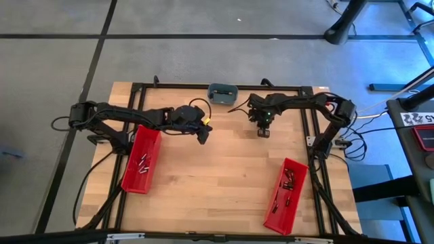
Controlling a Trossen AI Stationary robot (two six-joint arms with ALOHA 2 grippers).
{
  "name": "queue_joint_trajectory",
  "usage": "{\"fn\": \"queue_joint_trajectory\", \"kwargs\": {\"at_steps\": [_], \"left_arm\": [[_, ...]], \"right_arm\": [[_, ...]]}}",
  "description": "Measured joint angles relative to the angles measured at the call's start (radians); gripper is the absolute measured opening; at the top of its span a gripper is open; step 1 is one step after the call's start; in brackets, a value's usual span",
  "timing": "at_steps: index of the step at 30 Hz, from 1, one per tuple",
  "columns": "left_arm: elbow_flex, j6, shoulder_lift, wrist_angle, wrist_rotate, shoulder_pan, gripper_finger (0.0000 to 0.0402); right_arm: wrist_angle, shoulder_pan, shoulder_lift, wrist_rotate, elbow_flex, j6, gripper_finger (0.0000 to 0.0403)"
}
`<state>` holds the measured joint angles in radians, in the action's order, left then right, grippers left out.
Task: Sort batteries
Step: Put the small brown battery into the right red bin
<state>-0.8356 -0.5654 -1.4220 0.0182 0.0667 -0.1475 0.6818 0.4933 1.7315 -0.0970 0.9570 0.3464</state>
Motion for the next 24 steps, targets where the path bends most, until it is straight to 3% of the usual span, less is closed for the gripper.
{"fn": "queue_joint_trajectory", "kwargs": {"at_steps": [7, 12, 16, 19, 22, 24], "left_arm": [[0.001, -0.082, 0.053, -0.004, -0.038, 0.020, 0.0001], [0.001, 0.042, 0.113, 0.015, -0.043, 0.030, 0.0001], [0.001, 0.160, 0.158, 0.046, -0.041, 0.024, 0.0001], [0.000, 0.166, 0.182, 0.078, -0.041, 0.021, 0.0001], [0.000, 0.131, 0.201, 0.092, -0.041, 0.026, 0.0001], [0.000, 0.136, 0.207, 0.115, -0.041, 0.037, 0.0001]], "right_arm": [[0.100, -0.048, -0.235, -0.038, 0.043, -0.156, 0.0013], [0.225, -0.157, -0.457, -0.143, 0.046, -0.463, 0.0012], [0.314, -0.335, -0.632, -0.252, 0.045, -0.798, 0.0012], [0.311, -0.509, -0.738, -0.300, 0.034, -1.075, 0.0012], [0.323, -0.695, -0.795, -0.261, 0.007, -1.381, 0.0013], [0.342, -0.823, -0.801, -0.164, -0.020, -1.541, 0.0012]]}}
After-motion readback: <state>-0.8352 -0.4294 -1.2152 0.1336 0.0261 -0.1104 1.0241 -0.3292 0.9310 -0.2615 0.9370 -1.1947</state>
